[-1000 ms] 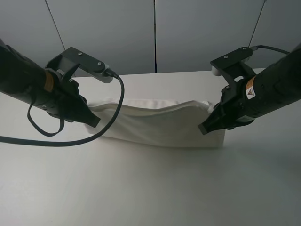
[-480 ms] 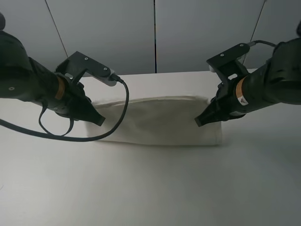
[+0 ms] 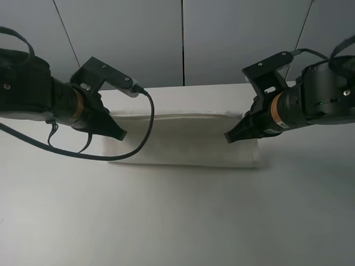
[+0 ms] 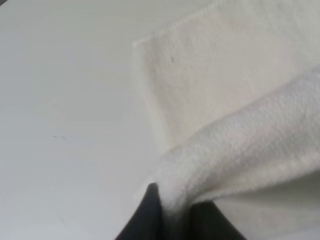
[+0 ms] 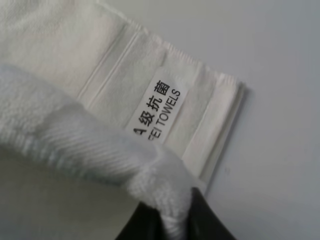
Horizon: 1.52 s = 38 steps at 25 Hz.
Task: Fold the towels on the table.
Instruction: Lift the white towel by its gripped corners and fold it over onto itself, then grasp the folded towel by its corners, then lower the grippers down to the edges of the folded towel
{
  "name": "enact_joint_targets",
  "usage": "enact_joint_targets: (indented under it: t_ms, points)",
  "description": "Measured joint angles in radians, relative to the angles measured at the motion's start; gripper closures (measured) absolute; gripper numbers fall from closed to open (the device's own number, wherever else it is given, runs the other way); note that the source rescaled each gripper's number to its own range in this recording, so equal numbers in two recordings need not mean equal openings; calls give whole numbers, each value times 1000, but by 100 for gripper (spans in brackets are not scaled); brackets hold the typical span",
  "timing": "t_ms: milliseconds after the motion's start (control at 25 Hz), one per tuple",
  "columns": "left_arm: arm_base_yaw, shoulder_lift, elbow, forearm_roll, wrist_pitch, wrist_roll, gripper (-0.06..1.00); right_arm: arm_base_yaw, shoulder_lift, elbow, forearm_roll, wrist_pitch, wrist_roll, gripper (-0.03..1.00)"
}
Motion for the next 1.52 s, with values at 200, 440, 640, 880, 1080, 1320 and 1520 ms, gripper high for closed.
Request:
enact_joint_targets:
  t_ms: [200, 440, 640, 880, 1080, 1320, 1520]
  points:
    - [0, 47, 0, 122, 0, -136, 89, 0, 43, 0, -196, -4, 216, 97]
    - [0, 81, 0, 378, 19, -398, 74, 0, 94, 0, -440, 39, 498, 92]
    - [0, 89, 0, 507, 110, -533, 7, 0, 97, 0, -553, 87, 670, 25]
    - [0, 89, 0, 535, 214, -599, -2, 0, 97, 0, -565, 107, 753, -3]
    - [0, 89, 0, 501, 121, -603, -2, 0, 97, 0, -566, 54, 762, -3]
    - [110, 89, -27, 202, -130, -399, -2, -116, 97, -23, -449, -195, 760, -3]
    - [198, 91, -107, -253, -72, 121, -2, -196, 99, -49, -439, -310, 756, -3]
